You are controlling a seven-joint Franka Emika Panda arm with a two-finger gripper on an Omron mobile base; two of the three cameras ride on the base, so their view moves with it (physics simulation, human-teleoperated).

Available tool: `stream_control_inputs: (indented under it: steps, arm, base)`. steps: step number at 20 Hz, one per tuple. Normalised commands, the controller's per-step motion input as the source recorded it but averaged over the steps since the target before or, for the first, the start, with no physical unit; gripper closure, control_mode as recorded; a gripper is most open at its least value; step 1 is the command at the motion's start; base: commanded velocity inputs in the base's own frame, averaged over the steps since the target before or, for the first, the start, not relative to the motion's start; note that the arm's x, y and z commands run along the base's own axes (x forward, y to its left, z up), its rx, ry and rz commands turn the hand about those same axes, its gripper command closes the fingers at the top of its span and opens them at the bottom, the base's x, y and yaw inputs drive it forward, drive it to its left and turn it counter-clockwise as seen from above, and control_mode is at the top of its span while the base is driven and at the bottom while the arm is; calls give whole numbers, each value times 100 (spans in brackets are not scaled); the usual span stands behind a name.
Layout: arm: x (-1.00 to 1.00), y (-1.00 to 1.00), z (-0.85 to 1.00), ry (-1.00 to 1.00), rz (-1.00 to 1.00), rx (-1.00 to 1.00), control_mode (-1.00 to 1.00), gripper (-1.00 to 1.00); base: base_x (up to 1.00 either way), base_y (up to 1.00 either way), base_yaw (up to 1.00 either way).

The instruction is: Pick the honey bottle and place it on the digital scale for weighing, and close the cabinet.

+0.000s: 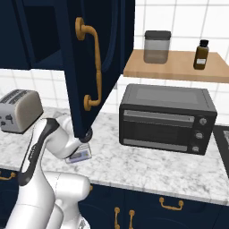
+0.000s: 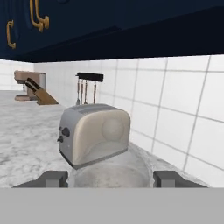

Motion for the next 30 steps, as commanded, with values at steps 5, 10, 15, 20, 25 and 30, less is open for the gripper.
stream_control_inputs:
  steps: [5,10,15,20,25,30]
  arm:
    - [0,-10,-29,3,2,0,-100,100]
    - [2,0,-50,0,12,0,-100,100]
    - [7,0,-42,0,11,1,-100,100]
    - [8,7,-45,-3,1,0,-100,100]
    - [16,2,-23,-6,1,4,-100,100]
    - [11,4,-30,2,0,2,-100,100]
  base:
    - [0,0,0]
    - [0,0,0]
    - [0,0,0]
    - [0,0,0]
    - [0,0,0]
    - [0,0,0]
